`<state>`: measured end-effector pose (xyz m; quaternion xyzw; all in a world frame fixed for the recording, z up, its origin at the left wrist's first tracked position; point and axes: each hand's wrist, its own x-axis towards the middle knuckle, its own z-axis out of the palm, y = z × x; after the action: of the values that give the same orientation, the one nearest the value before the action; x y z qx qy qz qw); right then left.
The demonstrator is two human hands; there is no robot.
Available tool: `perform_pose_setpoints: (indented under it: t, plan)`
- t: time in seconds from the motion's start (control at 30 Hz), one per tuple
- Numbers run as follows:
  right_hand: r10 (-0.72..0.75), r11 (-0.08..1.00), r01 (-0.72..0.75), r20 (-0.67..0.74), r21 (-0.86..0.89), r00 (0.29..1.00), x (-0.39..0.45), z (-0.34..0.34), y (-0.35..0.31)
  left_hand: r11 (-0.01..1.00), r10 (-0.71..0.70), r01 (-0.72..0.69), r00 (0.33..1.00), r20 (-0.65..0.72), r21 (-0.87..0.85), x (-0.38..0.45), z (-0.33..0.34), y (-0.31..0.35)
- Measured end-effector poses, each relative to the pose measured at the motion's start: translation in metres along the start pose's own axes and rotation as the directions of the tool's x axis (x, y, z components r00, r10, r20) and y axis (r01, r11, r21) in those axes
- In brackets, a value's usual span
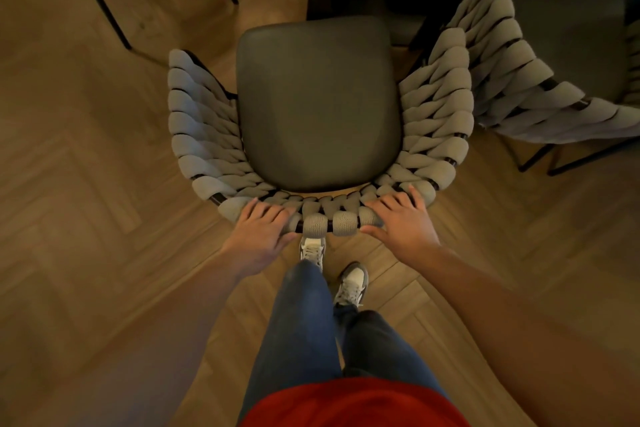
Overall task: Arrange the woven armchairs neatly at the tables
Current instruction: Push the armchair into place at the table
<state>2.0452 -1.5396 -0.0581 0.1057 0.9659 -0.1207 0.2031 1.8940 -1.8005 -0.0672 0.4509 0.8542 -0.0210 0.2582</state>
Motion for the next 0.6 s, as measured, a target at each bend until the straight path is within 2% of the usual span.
perform_pose_setpoints:
  t: [0.3,0.6]
  plan:
    - [0.047,0.998,-0.046,-0.037,0.037,0.998,0.04,-0.011,-0.003,0.999,0.037,-0.037,0.998,-0.043,0.011,0.033,-0.022,-0.033]
    - [0.126,0.99,-0.123,-0.035,0.066,0.991,0.102,-0.038,-0.012,0.997,0.064,-0.066,0.998,0.024,0.051,0.087,-0.066,-0.087]
